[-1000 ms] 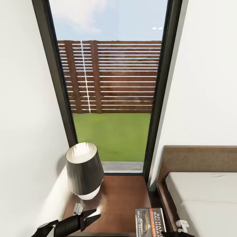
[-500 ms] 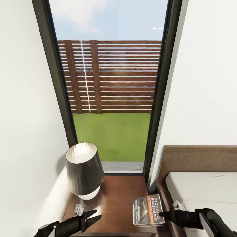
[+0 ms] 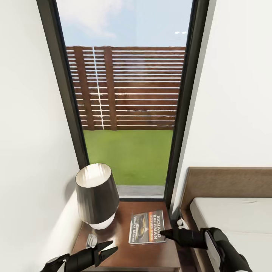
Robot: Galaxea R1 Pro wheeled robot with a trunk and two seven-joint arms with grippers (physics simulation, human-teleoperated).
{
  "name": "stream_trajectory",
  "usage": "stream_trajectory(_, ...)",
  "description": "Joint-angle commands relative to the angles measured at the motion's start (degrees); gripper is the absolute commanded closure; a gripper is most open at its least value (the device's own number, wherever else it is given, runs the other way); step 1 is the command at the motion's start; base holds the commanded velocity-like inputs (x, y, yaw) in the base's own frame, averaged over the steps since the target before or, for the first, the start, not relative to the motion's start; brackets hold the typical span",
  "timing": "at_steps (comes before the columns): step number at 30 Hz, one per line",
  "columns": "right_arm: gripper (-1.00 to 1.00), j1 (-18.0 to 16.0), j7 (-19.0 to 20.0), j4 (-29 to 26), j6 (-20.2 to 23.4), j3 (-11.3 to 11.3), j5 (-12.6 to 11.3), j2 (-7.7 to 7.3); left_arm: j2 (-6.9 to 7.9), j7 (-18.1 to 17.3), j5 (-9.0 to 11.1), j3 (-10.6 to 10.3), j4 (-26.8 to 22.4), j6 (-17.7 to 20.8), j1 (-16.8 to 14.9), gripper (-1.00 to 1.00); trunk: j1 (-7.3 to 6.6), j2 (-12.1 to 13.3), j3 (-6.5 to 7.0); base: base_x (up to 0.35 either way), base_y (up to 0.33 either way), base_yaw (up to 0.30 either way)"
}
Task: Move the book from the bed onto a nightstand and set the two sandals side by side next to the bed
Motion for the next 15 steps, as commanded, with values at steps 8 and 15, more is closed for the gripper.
stream_trajectory(8,1.00,-0.1,0.1,-0.5,0.2,-11.1,-6.8,0.25,-1.09,2.0,0.5,-0.5,0.0,0.5,0.0,-1.00,0.01,0.0,-0.07,0.000,0.000,0.000)
stream_trajectory(15,1.00,-0.1,0.1,-0.3,0.3,-12.5,-11.5,0.21,-1.29,2.1,0.5,-0.5,0.0,0.5,0.0,-1.00,0.01,0.0,-0.07,0.000,0.000,0.000)
